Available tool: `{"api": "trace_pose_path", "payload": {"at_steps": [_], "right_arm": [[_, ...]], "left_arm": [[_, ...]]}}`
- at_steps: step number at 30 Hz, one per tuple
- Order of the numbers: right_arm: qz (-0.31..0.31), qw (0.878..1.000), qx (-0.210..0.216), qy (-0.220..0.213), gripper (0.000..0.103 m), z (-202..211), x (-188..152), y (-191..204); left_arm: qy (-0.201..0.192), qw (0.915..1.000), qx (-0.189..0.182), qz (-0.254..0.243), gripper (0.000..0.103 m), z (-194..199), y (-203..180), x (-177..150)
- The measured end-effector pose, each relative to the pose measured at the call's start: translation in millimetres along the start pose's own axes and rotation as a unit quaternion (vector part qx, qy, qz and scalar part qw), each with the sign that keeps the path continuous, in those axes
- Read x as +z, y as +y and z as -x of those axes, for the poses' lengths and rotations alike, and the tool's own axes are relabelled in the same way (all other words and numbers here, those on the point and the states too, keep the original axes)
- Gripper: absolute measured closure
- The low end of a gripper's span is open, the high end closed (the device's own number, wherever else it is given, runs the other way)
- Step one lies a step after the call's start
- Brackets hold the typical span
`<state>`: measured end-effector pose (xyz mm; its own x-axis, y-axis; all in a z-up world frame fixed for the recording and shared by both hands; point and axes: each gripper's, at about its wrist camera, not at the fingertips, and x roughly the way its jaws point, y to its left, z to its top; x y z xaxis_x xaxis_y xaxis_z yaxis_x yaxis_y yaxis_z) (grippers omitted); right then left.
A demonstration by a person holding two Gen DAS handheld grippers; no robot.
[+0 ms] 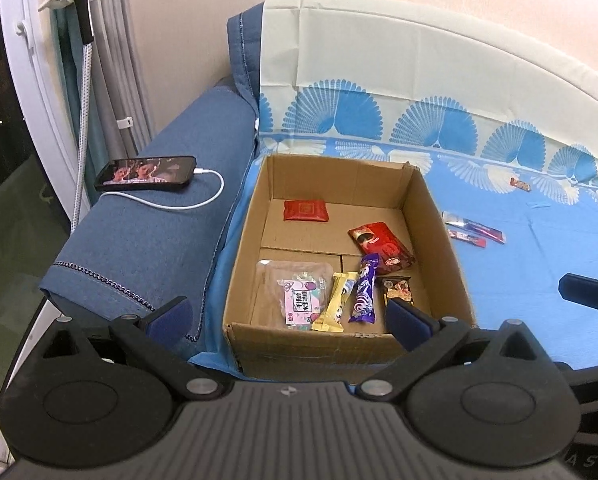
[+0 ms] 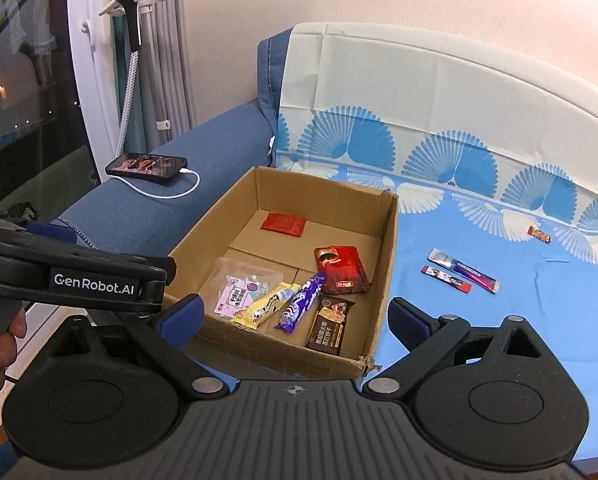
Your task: Organize snacks
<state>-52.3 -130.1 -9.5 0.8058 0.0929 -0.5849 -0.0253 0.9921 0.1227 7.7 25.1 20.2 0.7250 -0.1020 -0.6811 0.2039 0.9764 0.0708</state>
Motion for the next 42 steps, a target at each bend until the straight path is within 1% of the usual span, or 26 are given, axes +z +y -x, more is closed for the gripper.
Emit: {"api": "trace_pose_path", "payload": {"at_steps": [20, 42], "right_arm": [[-0.006, 1.0, -0.002, 0.003, 0.004, 0, -1, -5], [-0.033, 0.999, -0.004, 0.003, 0.004, -2, -4, -18]], "left_arm": [[0.004, 0.9999, 0.003, -0.009, 0.0, -3, -4, 1], [0.006, 0.9995, 0.008, -0.031, 0.0, -8, -21, 9]]}}
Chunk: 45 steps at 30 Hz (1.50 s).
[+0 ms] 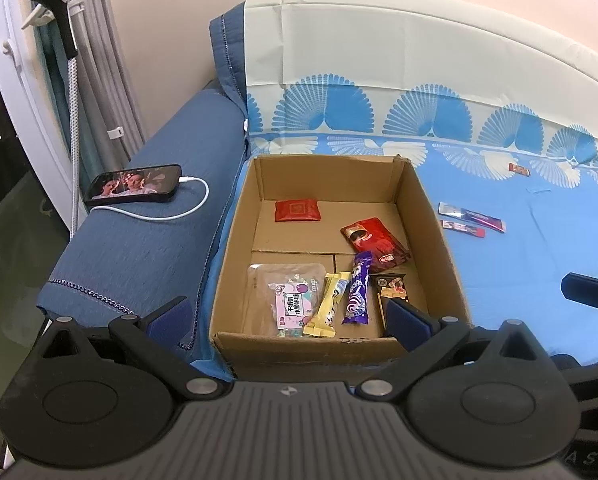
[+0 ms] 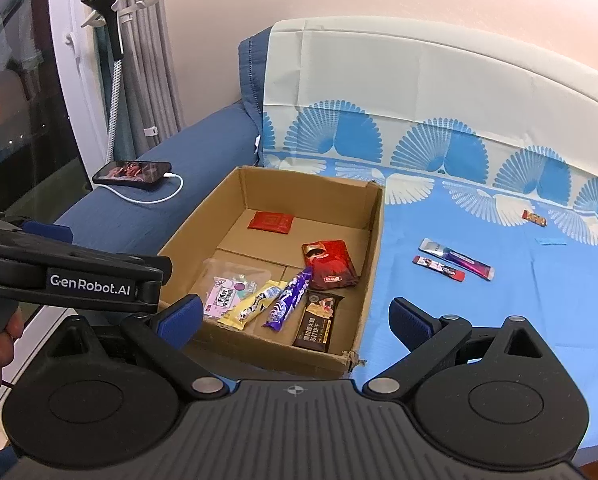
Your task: Organize snacks
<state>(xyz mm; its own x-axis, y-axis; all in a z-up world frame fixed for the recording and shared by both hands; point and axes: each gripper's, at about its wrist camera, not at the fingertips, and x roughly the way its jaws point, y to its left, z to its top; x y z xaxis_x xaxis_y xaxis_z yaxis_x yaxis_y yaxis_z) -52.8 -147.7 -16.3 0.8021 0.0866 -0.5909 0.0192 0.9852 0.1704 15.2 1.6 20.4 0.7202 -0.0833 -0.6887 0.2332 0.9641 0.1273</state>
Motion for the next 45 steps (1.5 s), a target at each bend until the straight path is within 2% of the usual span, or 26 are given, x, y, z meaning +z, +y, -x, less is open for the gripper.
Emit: {"api": "trace_pose_path", "payload": {"at_steps": [28, 45], "right_arm": [[-0.058, 0.998, -0.015, 0.006, 0.004, -2, -10, -52], [-0.111, 0.993, -0.041, 0.02, 0.003, -12, -20, -105]], "left_arm": [[0.001, 0.9994, -0.005, -0.034, 0.0, -9, -43, 17], [0.001, 0.9975, -0.023, -0.068, 0.0, -28, -98, 45]]}}
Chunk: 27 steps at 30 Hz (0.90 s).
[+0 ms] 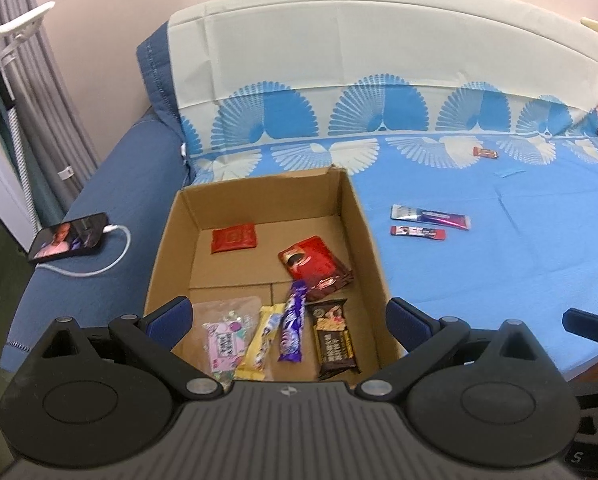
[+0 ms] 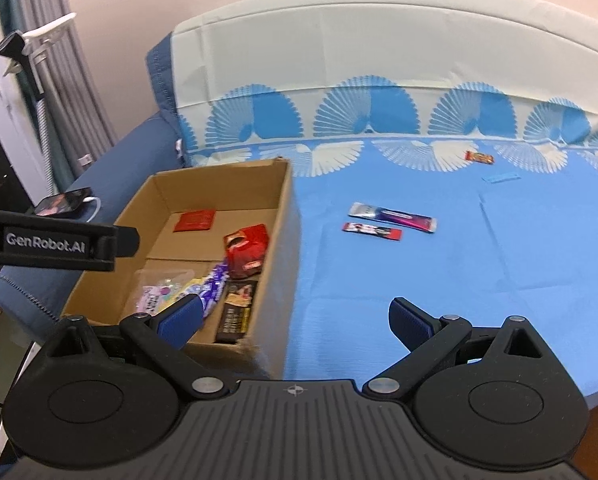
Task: Organize snacks
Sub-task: 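Move both open tools from the box toward the stick snacks on the sheet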
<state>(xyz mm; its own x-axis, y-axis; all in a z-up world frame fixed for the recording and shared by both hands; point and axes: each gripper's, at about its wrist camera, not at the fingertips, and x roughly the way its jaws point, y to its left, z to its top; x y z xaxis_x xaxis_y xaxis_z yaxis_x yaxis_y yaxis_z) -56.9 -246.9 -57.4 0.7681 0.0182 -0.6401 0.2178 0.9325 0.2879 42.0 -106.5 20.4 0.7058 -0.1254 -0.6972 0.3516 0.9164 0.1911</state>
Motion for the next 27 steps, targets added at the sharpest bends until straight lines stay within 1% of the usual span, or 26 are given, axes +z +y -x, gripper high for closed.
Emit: {"api": "trace_pose_path", "payload": {"at_steps": [7, 14, 19, 22, 24, 27], "right_arm": [[-0.029, 0.999, -0.031, -0.004, 0.003, -6, 3, -37], [-0.061, 0.995, -0.08, -0.009, 0.003, -17, 9, -91], [-0.071, 0.991, -0.116, -0.013, 0.003, -36, 17, -133], [-0.068, 0.99, -0.124, -0.01, 0.003, -60, 21, -156], [-0.054, 0.991, -0.126, -0.01, 0.003, -81, 27, -171], [-0.028, 0.991, -0.131, -0.003, 0.003, -124, 38, -191]], "left_arm": [[0.002, 0.9996, -0.017, -0.02, 0.0, -17, -31, 26], [0.006, 0.9985, -0.047, -0.028, 0.0, -42, -74, 61], [0.005, 0.9977, -0.055, -0.04, 0.0, -63, -99, 84], [0.004, 0.9979, -0.048, -0.044, 0.0, -75, -101, 96], [0.005, 0.9985, -0.034, -0.043, 0.0, -85, -95, 104], [0.011, 0.9993, -0.007, -0.036, 0.0, -101, -80, 114]]}}
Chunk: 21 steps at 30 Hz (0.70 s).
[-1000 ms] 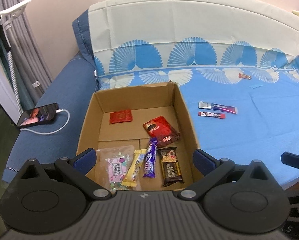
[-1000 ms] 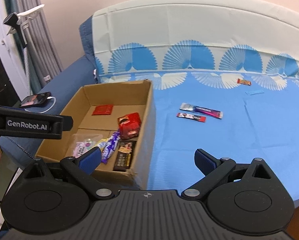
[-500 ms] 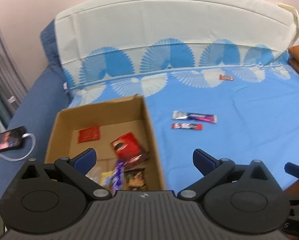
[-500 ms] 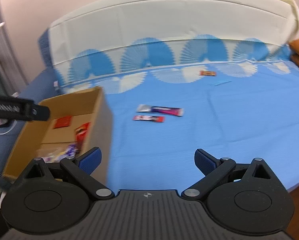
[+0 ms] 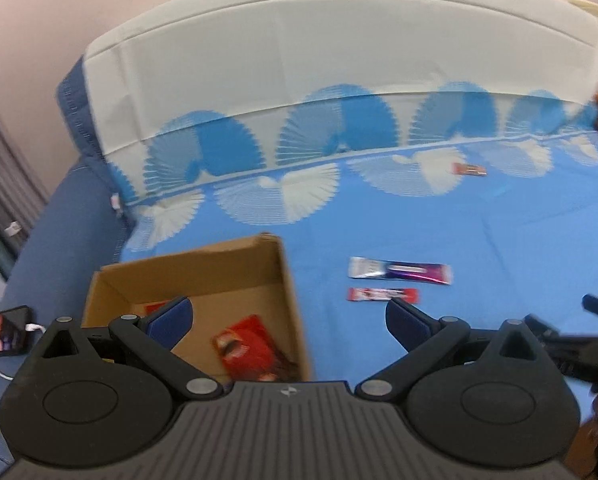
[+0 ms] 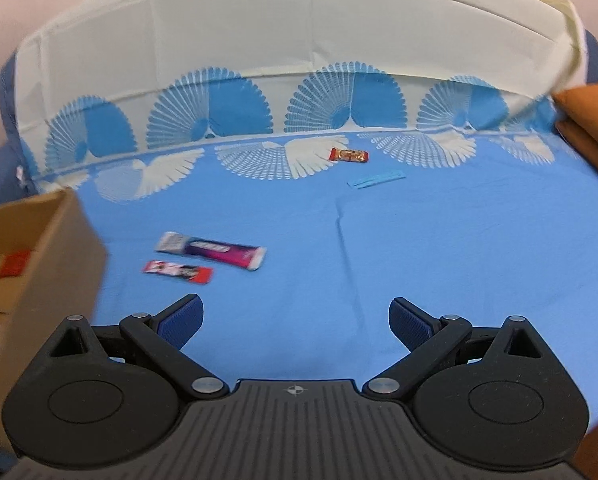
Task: Organize snacks
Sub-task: 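Move both open tools from the box toward the stick snacks on the sheet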
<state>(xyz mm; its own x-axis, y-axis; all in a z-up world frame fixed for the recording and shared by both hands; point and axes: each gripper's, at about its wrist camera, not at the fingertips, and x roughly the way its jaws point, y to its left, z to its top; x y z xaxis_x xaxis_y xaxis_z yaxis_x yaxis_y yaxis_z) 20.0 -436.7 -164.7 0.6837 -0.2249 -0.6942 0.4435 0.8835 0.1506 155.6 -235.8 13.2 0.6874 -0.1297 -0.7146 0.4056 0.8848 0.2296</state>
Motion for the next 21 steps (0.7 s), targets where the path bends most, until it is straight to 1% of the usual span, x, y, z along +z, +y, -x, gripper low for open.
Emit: {"api": "trace_pose_path", "payload": {"at_steps": [2, 4, 8, 10, 12, 15, 18, 20, 21], "right_arm": [[0.006, 1.0, -0.006, 0.009, 0.003, -29, 7, -6], [0.012, 1.0, -0.001, 0.013, 0.003, -59, 15, -8], [0.032, 0.999, 0.016, 0.029, 0.003, -119, 33, 3], [0.048, 0.998, 0.026, 0.036, 0.003, -152, 42, 18], [0.061, 0.996, 0.041, 0.046, 0.003, -175, 47, 33], [0.097, 0.99, 0.072, 0.073, 0.003, -206, 51, 55], [0.12, 0.983, 0.082, 0.112, 0.003, -233, 49, 73], [0.138, 0.98, 0.075, 0.123, 0.003, -247, 46, 83], [0.141, 0.98, 0.076, 0.117, 0.001, -250, 45, 85]], "left_arm": [[0.005, 0.9997, 0.023, 0.006, 0.0, -12, 14, 5], [0.011, 0.9988, 0.044, 0.016, 0.0, -24, 27, 10], [0.021, 0.9974, 0.063, 0.027, 0.0, -40, 44, 18], [0.022, 0.9971, 0.068, 0.023, 0.0, -45, 48, 19], [0.022, 0.9971, 0.07, 0.021, 0.0, -48, 50, 19], [0.027, 0.9973, 0.066, 0.018, 0.0, -53, 53, 18], [0.03, 0.9976, 0.06, 0.017, 0.0, -58, 52, 15], [0.032, 0.9978, 0.056, 0.012, 0.0, -63, 51, 15], [0.032, 0.9979, 0.055, 0.009, 0.0, -64, 49, 16]]}}
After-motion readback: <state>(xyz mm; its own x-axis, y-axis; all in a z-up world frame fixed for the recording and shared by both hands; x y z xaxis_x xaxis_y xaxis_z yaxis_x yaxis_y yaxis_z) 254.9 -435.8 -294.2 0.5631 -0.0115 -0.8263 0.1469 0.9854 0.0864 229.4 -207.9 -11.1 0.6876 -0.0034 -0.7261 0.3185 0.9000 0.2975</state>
